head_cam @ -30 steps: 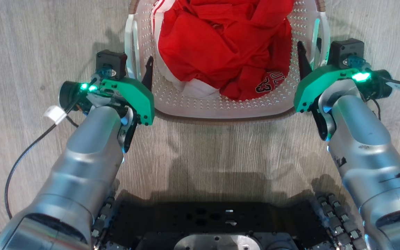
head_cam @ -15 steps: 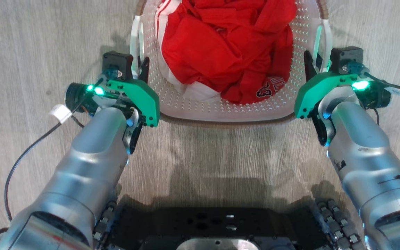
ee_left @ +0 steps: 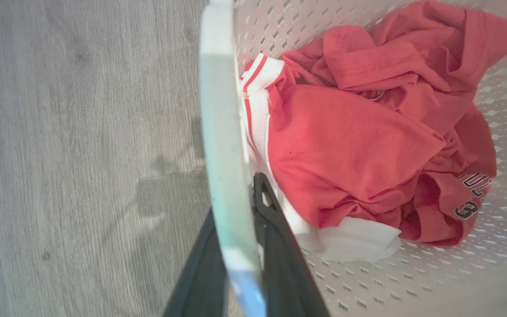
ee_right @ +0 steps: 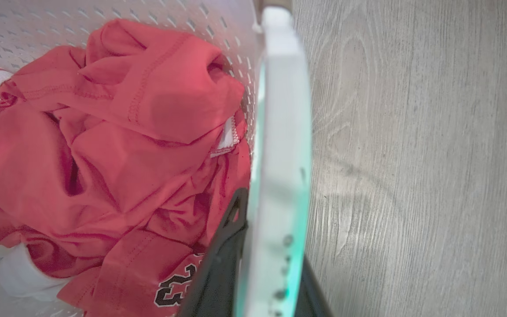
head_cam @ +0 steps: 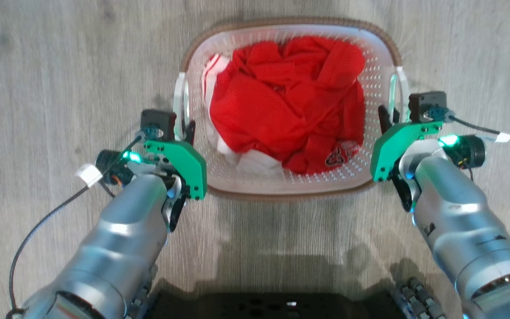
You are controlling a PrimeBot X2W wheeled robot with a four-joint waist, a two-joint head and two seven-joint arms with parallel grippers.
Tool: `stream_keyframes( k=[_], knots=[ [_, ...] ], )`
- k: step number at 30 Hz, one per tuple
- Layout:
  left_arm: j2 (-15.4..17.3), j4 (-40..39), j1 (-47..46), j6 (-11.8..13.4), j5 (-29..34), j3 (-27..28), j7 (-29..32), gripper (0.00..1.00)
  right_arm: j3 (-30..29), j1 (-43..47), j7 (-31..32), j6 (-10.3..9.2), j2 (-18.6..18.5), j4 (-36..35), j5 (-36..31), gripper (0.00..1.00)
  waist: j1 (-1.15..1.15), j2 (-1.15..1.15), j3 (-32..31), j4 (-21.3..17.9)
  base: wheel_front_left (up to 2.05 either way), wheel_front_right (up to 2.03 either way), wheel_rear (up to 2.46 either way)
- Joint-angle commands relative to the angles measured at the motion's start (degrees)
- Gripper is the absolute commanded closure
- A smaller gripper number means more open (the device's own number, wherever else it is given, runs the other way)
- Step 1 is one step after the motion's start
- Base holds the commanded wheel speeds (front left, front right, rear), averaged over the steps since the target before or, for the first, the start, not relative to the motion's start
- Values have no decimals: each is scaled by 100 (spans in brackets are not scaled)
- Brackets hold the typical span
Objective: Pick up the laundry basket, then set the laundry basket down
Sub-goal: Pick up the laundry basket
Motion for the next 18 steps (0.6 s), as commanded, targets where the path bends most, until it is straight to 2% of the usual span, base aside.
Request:
stream_keyframes(
  k=[1, 18],
  knots=[
    [149, 10, 209, 5, -54, -16, 1, 100, 166, 300, -60, 33, 62, 26, 63, 100, 0, 0, -262, -13, 0, 0, 0],
    [149, 179, 1102, 54, -926, -848, 604, 100, 1050, 1149, 455, 33, 62, 345, 1081, 100, 0, 0, -2065, 18, 0, 0, 0]
  ],
)
